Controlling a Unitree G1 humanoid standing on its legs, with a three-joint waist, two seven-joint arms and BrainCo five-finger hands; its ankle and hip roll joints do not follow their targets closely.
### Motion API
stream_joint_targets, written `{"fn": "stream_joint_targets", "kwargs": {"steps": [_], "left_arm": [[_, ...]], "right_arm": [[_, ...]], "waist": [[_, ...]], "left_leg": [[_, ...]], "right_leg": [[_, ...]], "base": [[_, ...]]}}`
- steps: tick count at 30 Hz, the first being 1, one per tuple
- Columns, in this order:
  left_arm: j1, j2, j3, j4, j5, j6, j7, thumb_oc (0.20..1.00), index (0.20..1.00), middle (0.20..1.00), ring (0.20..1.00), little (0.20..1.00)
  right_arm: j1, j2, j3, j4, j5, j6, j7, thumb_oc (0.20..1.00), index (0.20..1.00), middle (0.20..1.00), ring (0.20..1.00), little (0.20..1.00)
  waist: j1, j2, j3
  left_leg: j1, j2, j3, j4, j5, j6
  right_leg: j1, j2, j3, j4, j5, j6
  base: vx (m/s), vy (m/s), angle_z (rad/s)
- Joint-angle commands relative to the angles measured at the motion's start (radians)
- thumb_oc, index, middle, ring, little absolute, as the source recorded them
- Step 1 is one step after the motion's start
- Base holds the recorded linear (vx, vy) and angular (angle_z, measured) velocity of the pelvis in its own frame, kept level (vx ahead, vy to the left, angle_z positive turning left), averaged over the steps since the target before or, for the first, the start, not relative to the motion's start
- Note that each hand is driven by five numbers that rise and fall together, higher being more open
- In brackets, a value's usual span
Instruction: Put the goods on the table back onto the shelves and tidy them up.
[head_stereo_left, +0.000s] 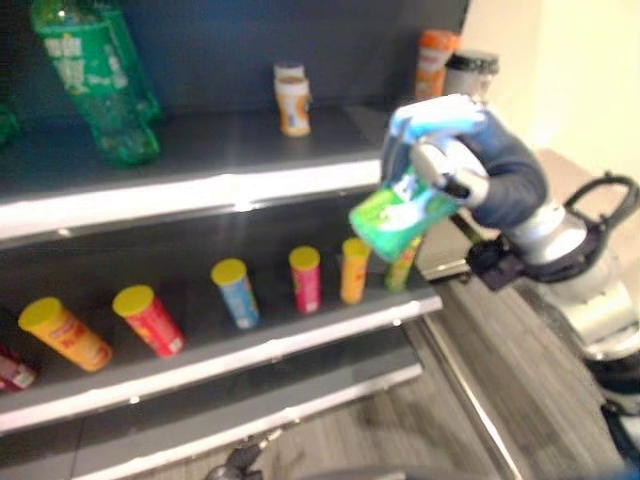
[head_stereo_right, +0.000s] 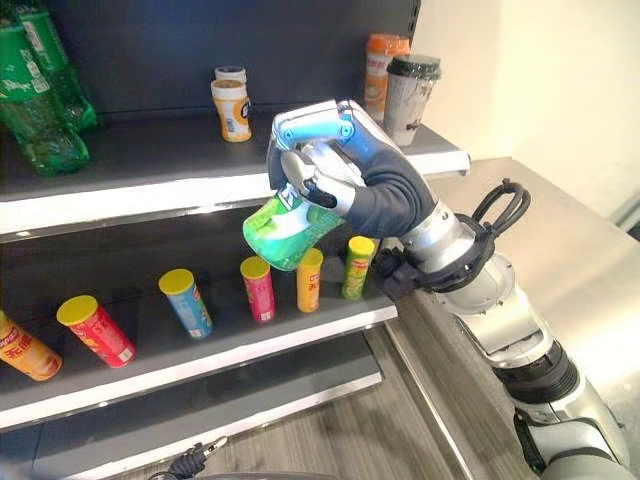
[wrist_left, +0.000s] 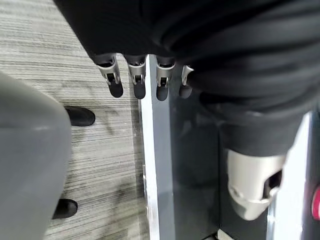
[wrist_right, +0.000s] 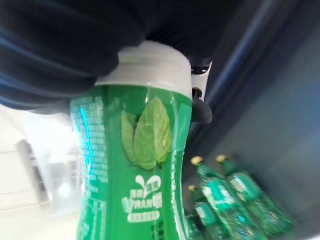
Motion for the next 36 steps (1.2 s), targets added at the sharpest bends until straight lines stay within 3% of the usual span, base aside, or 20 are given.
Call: {"fn": "stream_joint_targets", "kwargs": {"steps": [1, 4, 5, 7, 11, 13, 22, 27, 36], "left_arm": [[-0.020, 0.018, -0.022, 0.065, 0.004, -0.002, -0.005, 1.000, 1.000, 1.000, 1.000, 1.000], [-0.019, 0.029, -0.048, 0.061, -0.005, 0.001, -0.009, 1.000, 1.000, 1.000, 1.000, 1.000], [-0.024, 0.045, -0.063, 0.064, -0.017, 0.004, -0.020, 1.000, 1.000, 1.000, 1.000, 1.000], [-0.028, 0.048, -0.066, 0.072, -0.023, 0.006, -0.024, 1.000, 1.000, 1.000, 1.000, 1.000], [-0.029, 0.047, -0.065, 0.072, -0.023, 0.006, -0.024, 1.000, 1.000, 1.000, 1.000, 1.000], [-0.045, 0.052, -0.088, 0.082, -0.036, 0.003, -0.025, 1.000, 1.000, 1.000, 1.000, 1.000], [-0.054, 0.057, -0.090, 0.089, -0.047, 0.001, -0.022, 1.000, 1.000, 1.000, 1.000, 1.000], [-0.064, 0.059, -0.120, 0.080, -0.052, -0.003, -0.028, 1.000, 1.000, 1.000, 1.000, 1.000], [-0.072, 0.067, -0.134, 0.085, -0.056, -0.008, -0.027, 1.000, 1.000, 1.000, 1.000, 1.000]], "right_arm": [[-0.031, -0.015, 0.012, 0.036, 0.050, 0.002, -0.039, 0.200, 0.200, 0.200, 0.200, 0.200], [-0.243, -0.062, 0.139, 0.214, 0.010, 0.050, -0.042, 0.200, 0.200, 0.200, 0.200, 0.200], [-0.407, -0.069, 0.260, 0.367, 0.002, 0.083, -0.015, 0.200, 0.200, 0.200, 0.200, 0.200], [-0.459, -0.053, 0.304, 0.449, 0.003, 0.097, -0.007, 0.200, 0.200, 0.200, 0.200, 0.200], [-0.462, -0.052, 0.306, 0.451, 0.003, 0.096, -0.007, 0.200, 0.200, 0.200, 0.200, 0.200], [-0.562, 0.028, 0.365, 0.717, -0.013, 0.123, -0.008, 0.200, 0.200, 0.200, 0.200, 0.200], [-0.600, 0.065, 0.382, 0.836, -0.080, 0.146, -0.015, 0.200, 0.200, 0.200, 0.200, 0.200], [-0.661, 0.139, 0.397, 1.055, -0.151, 0.171, -0.036, 0.200, 0.200, 0.200, 0.200, 0.200], [-0.693, 0.173, 0.395, 1.228, -0.214, 0.192, -0.058, 0.200, 0.200, 0.200, 0.200, 0.200]], "waist": [[0.036, -0.008, -0.019], [0.053, -0.014, -0.026], [0.068, -0.021, -0.031], [0.073, -0.024, -0.034], [0.072, -0.023, -0.033], [0.088, -0.029, -0.034], [0.089, -0.032, -0.037], [0.100, -0.036, -0.037], [0.113, -0.038, -0.036]], "left_leg": [[0.017, 0.012, -0.025, 0.007, -0.072, -0.010], [0.022, 0.012, -0.035, 0.007, -0.072, -0.013], [0.019, 0.011, -0.040, 0.007, -0.070, -0.017], [0.019, 0.011, -0.043, 0.007, -0.069, -0.019], [0.019, 0.011, -0.044, 0.007, -0.069, -0.019], [0.013, 0.011, -0.056, 0.007, -0.066, -0.022], [0.012, 0.008, -0.068, 0.007, -0.069, -0.019], [0.015, 0.005, -0.073, 0.007, -0.071, -0.015], [0.016, 0.005, -0.085, 0.007, -0.073, -0.013]], "right_leg": [[-0.003, 0.025, -0.004, 0.021, -0.012, -0.034], [0.006, 0.024, -0.011, 0.014, -0.014, -0.035], [0.009, 0.025, -0.017, 0.011, -0.018, -0.036], [0.011, 0.026, -0.020, 0.010, -0.020, -0.036], [0.012, 0.026, -0.020, 0.010, -0.020, -0.036], [0.011, 0.025, -0.026, 0.009, -0.020, -0.036], [0.010, 0.023, -0.031, 0.010, -0.016, -0.036], [0.016, 0.022, -0.032, 0.006, -0.013, -0.037], [0.024, 0.019, -0.041, 0.004, -0.012, -0.038]], "base": [[0.00, 0.000, 0.00], [0.00, 0.004, 0.02], [-0.01, 0.011, 0.08], [0.00, 0.007, 0.08], [0.00, 0.002, 0.11], [-0.01, 0.011, -0.05], [0.00, 0.001, 0.04], [0.00, 0.000, 0.00], [0.00, -0.001, 0.02]]}}
